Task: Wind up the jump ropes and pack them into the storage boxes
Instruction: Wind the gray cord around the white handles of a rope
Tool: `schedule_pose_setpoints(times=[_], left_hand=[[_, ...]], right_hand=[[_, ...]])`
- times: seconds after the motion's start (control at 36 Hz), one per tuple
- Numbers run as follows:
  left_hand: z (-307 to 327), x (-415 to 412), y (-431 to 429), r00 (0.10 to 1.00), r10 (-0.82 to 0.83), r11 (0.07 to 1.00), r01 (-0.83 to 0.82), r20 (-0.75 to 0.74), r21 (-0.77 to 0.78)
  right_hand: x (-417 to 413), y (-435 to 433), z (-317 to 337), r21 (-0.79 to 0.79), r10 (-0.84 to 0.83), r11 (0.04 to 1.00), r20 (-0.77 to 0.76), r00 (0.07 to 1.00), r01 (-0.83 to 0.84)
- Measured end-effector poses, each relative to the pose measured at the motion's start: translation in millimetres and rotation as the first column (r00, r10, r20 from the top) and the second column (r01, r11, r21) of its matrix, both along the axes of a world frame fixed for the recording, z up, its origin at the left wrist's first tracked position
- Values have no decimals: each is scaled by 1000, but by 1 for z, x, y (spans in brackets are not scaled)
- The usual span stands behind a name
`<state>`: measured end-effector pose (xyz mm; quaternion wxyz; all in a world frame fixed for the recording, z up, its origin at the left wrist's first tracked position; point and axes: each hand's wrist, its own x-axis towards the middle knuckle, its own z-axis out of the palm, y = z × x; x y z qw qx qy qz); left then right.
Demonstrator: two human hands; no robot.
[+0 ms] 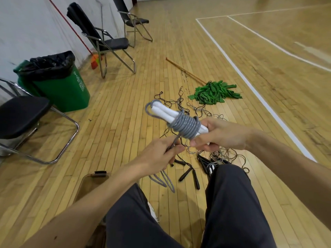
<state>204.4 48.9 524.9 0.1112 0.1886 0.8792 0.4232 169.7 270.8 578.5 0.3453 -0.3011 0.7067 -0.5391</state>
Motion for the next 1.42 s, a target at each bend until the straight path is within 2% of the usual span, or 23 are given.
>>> schedule_pose_setpoints(times=[0.06, 0.14, 0.33, 0.44, 0.56, 0.69, 0.92, 1.06, 1.25, 1.42], left_hand=[[-4, 1, 0, 998, 35, 999, -35, 54, 5], [-13, 2, -2, 998, 47, 997, -45, 35, -63], [-16, 6, -5, 997, 54, 994, -48, 62, -94], [-15, 4, -7, 988, 73, 995, -63, 137, -78], [-10, 2, -6, 976, 99, 991, -80, 192, -106], [-9, 3, -4, 974, 95, 978, -52, 206, -203], [-2, 5, -2, 983, 75, 933, -9, 168, -361], [10, -1, 4, 994, 24, 887, 29, 109, -460], [36, -17, 8, 992, -106, 781, 44, -63, -624], [50, -25, 8, 921, -307, 621, 2, -241, -784]], right_hand=[[-2, 5, 4, -2, -79, 997, -28, 997, 79], [-9, 12, 7, 9, -205, 979, -68, 976, 206], [-18, 19, -13, 110, -307, 944, -61, 950, 312], [-26, 19, -27, 227, -371, 891, -130, 919, 392], [-32, 15, -43, 276, -435, 835, -200, 878, 477], [-43, 14, -59, 342, -449, 777, -287, 846, 529], [-53, 22, -89, 515, -399, 627, -432, 809, 584], [-49, 19, -101, 617, -282, 592, -444, 851, 518], [-41, 8, -104, 747, -140, 576, -312, 940, 333], [-27, -3, -103, 818, -16, 573, -54, 998, 53]])
